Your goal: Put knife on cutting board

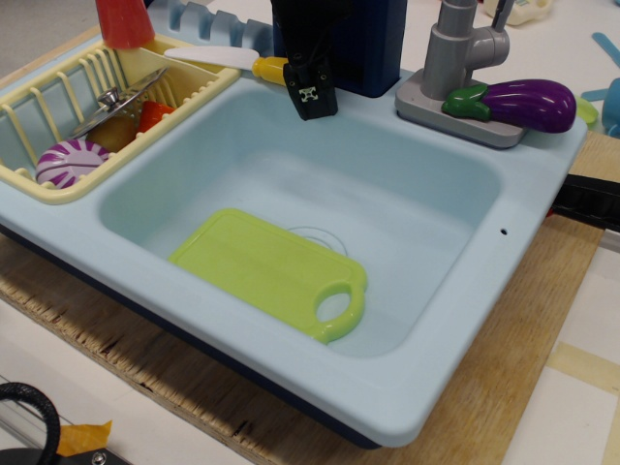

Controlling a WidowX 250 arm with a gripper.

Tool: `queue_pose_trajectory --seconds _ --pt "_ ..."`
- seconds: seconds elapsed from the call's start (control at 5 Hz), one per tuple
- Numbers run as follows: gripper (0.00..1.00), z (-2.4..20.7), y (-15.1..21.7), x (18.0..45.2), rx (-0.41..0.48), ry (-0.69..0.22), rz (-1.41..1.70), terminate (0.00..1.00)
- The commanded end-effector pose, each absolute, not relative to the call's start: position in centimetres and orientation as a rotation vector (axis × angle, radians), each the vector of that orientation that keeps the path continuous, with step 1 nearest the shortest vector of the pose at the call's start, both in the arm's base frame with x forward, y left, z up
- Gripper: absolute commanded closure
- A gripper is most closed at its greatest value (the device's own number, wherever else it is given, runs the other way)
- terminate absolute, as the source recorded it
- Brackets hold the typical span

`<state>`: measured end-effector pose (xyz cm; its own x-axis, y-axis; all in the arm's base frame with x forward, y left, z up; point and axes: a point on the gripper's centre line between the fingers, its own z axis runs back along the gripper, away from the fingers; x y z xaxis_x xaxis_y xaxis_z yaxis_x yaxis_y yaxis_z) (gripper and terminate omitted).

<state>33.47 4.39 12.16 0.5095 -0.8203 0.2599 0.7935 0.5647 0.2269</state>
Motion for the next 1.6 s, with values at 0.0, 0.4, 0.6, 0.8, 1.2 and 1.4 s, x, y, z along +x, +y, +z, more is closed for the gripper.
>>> queue_pose_trajectory --seconds 0.0,0.4,0.6,0.8,1.2,1.4 --pt "0.0 12.7 5.9 32.9 0.1 -0.358 -0.943 0.0" --pt "0.0 14.2 4.9 32.1 0.107 -0.341 -0.925 0.0" --pt "0.0 16.0 2.8 31.2 0.138 -0.331 -0.895 0.0" --pt "1.0 17.2 0.1 29.7 0.122 -0.324 -0.816 0.0" --pt "1.0 15.9 -3.8 26.4 0.077 -0.34 -0.655 0.0" --pt "1.0 14.2 -4.8 25.2 0.017 -0.343 -0.588 0.0"
